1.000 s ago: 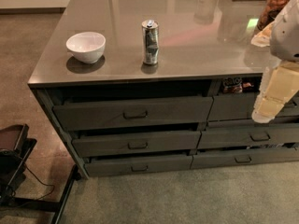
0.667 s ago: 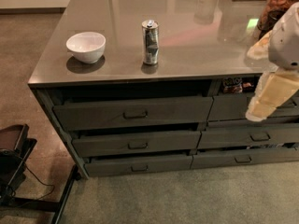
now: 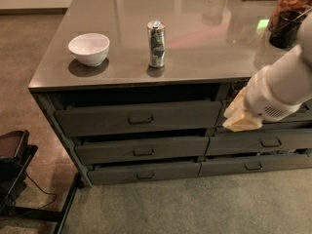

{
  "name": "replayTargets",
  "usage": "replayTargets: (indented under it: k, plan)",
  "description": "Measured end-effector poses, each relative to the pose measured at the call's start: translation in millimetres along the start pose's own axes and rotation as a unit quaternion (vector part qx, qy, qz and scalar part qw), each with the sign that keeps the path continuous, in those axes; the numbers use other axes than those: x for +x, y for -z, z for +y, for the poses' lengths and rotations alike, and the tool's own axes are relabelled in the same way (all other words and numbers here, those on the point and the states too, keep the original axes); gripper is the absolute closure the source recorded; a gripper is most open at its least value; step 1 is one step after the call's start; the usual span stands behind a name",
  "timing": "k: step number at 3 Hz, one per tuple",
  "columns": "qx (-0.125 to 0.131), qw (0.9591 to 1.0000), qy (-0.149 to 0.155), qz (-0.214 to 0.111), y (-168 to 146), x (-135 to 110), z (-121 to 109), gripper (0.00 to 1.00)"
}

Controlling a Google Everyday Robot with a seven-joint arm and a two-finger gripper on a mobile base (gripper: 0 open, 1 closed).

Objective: Open bottom drawer

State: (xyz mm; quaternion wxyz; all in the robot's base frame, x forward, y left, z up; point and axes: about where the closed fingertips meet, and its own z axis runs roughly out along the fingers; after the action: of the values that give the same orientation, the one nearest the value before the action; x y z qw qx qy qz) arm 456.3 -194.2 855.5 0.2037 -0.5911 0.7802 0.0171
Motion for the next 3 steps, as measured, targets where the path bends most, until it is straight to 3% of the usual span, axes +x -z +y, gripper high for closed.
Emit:
replayTargets:
  k: [1,2,3]
  plan:
    - [-0.03,0.9992,-0.018,-0.021,-84.6,11.9,7.2,0.88]
    - [-0.034,0.9988,-0.024,-0.028,-104.8,15.6,5.6,1.0]
    - [-0.033,0.9988,-0.023,-0.026,-102.0,14.9,6.2,1.0]
